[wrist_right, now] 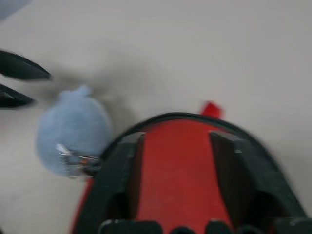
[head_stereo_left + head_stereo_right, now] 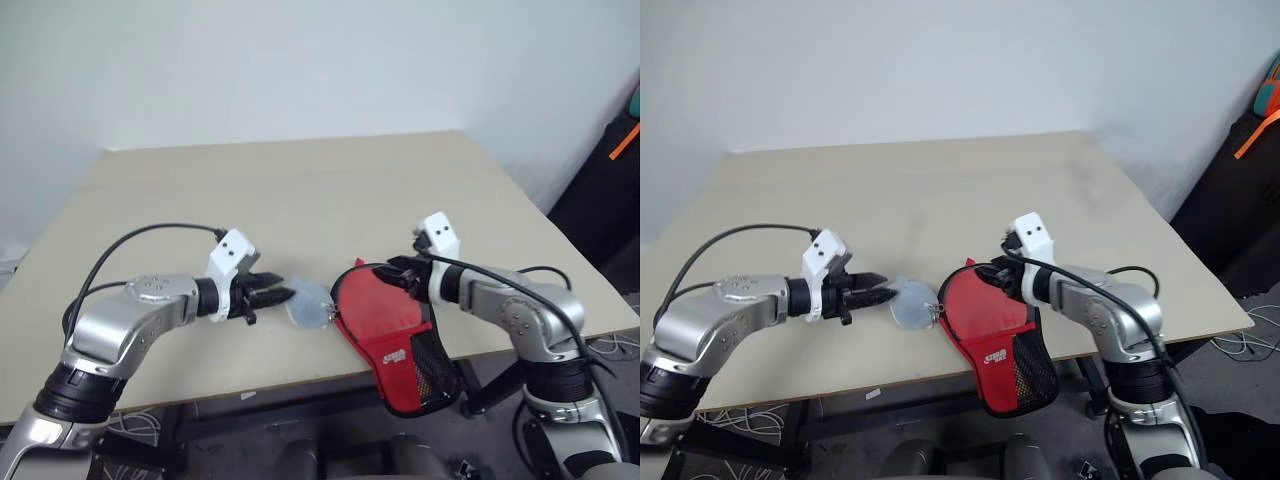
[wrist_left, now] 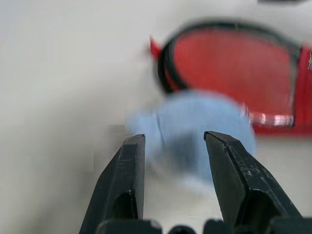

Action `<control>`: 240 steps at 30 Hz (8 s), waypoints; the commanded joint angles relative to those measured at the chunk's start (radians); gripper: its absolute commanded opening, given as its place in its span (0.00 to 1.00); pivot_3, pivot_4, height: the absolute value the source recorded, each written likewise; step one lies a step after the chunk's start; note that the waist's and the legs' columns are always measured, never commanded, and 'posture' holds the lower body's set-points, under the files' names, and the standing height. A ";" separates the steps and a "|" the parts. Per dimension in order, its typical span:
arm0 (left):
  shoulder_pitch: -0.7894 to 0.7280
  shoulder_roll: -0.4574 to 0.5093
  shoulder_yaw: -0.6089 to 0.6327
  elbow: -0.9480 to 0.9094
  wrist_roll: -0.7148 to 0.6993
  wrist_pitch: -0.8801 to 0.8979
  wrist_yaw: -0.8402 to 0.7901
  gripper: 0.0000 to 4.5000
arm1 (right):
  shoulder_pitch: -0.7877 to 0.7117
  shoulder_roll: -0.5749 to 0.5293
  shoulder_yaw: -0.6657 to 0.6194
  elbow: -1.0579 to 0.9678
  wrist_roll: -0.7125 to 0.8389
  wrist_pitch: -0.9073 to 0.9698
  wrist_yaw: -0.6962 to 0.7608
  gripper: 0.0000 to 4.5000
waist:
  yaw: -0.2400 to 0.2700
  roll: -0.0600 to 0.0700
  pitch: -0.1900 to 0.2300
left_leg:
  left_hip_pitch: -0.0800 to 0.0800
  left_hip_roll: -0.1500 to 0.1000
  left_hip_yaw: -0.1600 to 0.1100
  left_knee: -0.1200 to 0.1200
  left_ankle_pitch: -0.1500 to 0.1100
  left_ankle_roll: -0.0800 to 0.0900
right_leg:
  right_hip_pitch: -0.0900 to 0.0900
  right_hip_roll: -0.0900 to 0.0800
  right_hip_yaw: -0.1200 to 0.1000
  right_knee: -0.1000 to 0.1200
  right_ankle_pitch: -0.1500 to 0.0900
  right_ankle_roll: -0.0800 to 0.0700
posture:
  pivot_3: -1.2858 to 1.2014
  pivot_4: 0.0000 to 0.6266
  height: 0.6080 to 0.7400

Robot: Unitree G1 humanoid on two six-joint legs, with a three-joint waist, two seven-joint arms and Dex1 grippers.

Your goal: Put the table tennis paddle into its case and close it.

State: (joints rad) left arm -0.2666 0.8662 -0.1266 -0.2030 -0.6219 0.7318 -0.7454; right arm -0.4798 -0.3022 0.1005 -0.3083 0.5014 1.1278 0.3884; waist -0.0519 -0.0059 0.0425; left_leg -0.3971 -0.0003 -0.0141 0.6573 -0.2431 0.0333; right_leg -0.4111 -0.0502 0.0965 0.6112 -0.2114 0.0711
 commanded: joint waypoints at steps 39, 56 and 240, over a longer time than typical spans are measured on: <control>0.002 -0.282 -0.059 0.132 0.148 0.077 -0.184 0.44 | 0.112 0.095 0.184 0.227 -0.276 -0.269 -0.032 0.17 | 0.005 -0.002 -0.002 | 0.004 0.000 -0.001 0.005 0.000 0.000 | 0.003 -0.001 -0.002 0.005 0.001 -0.001 | 0.52 0.00 1.00; 0.008 -0.304 -0.020 0.150 0.148 0.074 -0.174 0.00 | 0.132 0.119 0.180 0.289 -0.289 -0.356 -0.016 0.16 | 0.005 -0.002 -0.004 | 0.004 0.000 -0.001 0.005 0.000 0.000 | 0.003 -0.001 -0.002 0.005 0.001 -0.001 | 0.52 0.00 1.00; -0.227 -0.693 -0.167 0.589 0.543 -0.442 -0.126 0.00 | -0.474 0.034 0.019 1.130 -0.417 -0.631 0.189 1.00 | -0.004 -0.001 -0.006 | 0.003 -0.003 -0.003 0.009 0.000 0.001 | 0.004 0.001 0.000 0.013 0.003 -0.001 | 0.52 0.00 1.00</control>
State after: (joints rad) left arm -0.4837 0.1632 -0.2891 0.3657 -0.0895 0.2993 -0.8634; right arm -0.9438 -0.2682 0.1266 0.8364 0.0961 0.4829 0.5707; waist -0.0555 -0.0066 0.0363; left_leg -0.3935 -0.0030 -0.0168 0.6667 -0.2429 0.0340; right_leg -0.4067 -0.0494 0.0963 0.6243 -0.2081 0.0702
